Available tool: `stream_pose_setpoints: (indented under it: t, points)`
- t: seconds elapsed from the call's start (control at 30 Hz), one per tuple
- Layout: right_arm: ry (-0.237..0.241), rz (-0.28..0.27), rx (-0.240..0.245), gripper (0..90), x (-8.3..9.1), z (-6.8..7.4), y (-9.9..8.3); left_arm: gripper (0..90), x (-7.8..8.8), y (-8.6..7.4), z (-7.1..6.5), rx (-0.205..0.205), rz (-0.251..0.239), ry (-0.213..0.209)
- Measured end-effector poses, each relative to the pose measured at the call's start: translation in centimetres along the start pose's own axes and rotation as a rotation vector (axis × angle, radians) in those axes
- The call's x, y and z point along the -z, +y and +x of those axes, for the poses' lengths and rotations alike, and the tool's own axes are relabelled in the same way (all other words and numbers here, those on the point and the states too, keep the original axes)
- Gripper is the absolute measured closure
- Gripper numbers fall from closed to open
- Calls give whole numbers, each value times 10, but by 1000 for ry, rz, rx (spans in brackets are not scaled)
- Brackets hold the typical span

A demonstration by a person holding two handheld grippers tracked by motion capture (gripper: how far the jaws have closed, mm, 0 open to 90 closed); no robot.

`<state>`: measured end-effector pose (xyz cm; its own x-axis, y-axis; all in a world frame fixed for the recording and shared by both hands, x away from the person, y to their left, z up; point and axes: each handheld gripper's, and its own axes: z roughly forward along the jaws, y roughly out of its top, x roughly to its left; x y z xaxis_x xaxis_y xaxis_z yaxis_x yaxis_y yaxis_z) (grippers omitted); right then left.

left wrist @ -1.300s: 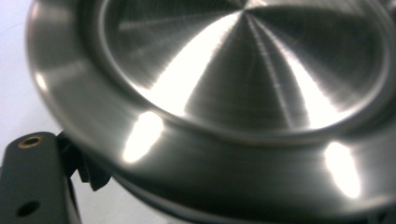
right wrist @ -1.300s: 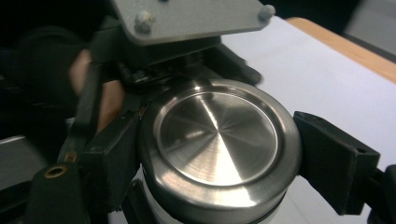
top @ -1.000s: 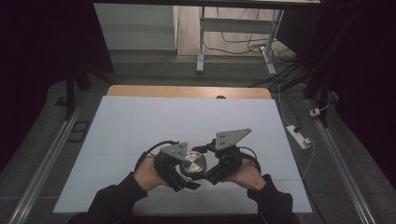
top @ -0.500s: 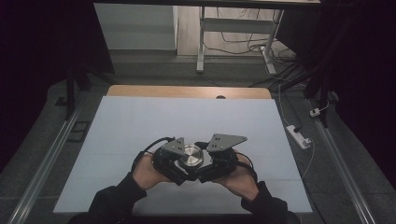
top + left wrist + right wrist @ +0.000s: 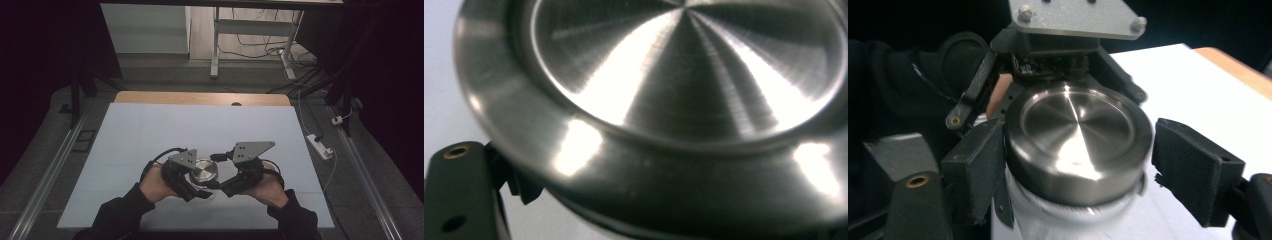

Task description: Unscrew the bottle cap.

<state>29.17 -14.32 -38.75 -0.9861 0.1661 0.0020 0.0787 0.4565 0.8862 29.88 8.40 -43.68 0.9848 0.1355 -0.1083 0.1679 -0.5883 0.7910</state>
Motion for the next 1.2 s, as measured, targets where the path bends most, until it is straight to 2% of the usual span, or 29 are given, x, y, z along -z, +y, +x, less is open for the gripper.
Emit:
stream_pose_setpoints:
  t: [0.17, 0.23, 0.27, 0.3, 0.33, 0.37, 0.4, 0.47, 0.5, 0.53, 0.6, 0.67, 0.77, 0.8, 0.83, 0.87, 0.9, 0.93, 0.97, 1.0, 1.03, 1.07, 1.13, 1.17, 1.2]
  points:
    - [-62, 9, 1, 243, 8, -3, 1, 151, 3, -1, 1, 17, -5, 51]
    - [-89, -25, -68, 197, 10, -3, 3, 151, 4, -1, 2, 33, -8, 87]
    - [-89, -25, -68, 197, 10, -3, 3, 151, 3, -1, 2, 45, -5, 105]
    - [-114, -29, -101, 176, 6, 0, 4, 151, 3, -1, 2, 52, -4, 119]
    - [-140, -21, -107, 172, 2, 2, 5, 151, 0, -1, 2, 68, 1, 137]
    - [-168, -12, -107, 167, -2, 5, 5, 151, -1, 0, 1, 69, 9, 151]
    - [-168, -12, -107, 167, -2, 5, 5, 151, -1, 0, 1, 69, 9, 151]
    - [-207, 8, -99, 167, -13, 13, 7, 151, -6, 2, -1, 69, 33, 165]
    - [-207, 8, -99, 167, -13, 13, 7, 151, -6, 2, -1, 69, 33, 165]
    - [-236, 22, -70, 175, -19, 19, 7, 151, -7, 3, -2, 64, 43, 169]
    - [-271, 43, -43, 187, -24, 23, 8, 151, -9, 5, -5, 50, 54, 176]
    - [-270, 35, -40, 188, -24, 24, 7, 151, -9, 5, -6, 42, 56, 162]
    - [-220, 27, -31, 191, -21, 23, 8, 151, -7, 4, -6, 6, 37, 89]
    - [-220, 27, -31, 191, -21, 23, 8, 151, -7, 4, -6, 6, 37, 89]
    - [-152, 16, -29, 191, -17, 20, 7, 151, -6, 4, -6, -6, 18, 29]
    - [-115, 7, -18, 191, -15, 18, 7, 151, -6, 4, -6, -19, 15, 3]
    - [-74, 0, -9, 191, -14, 16, 6, 151, -6, 4, -6, -19, 15, 3]
    - [-74, 0, -9, 191, -14, 16, 6, 151, -6, 4, -7, -33, 8, -22]
    - [17, -16, 6, 191, -10, 11, 4, 151, -7, 4, -9, -56, -1, -77]
    - [17, -16, 6, 191, -10, 11, 4, 151, -7, 4, -9, -56, -1, -77]
    - [106, -42, 31, 191, -8, 7, 0, 151, -8, 4, -10, -71, -10, -102]
    - [149, -59, 33, 191, -7, 4, -2, 151, -10, 4, -12, -82, -13, -129]
    - [191, -79, 26, 191, -7, -1, -6, 151, -10, 5, -11, -72, -9, -113]
    - [183, -81, 18, 187, -6, -2, -6, 151, -10, 5, -10, -59, -15, -99]
    - [156, -76, 10, 167, -5, -2, -5, 151, -8, 5, -8, -46, -17, -81]
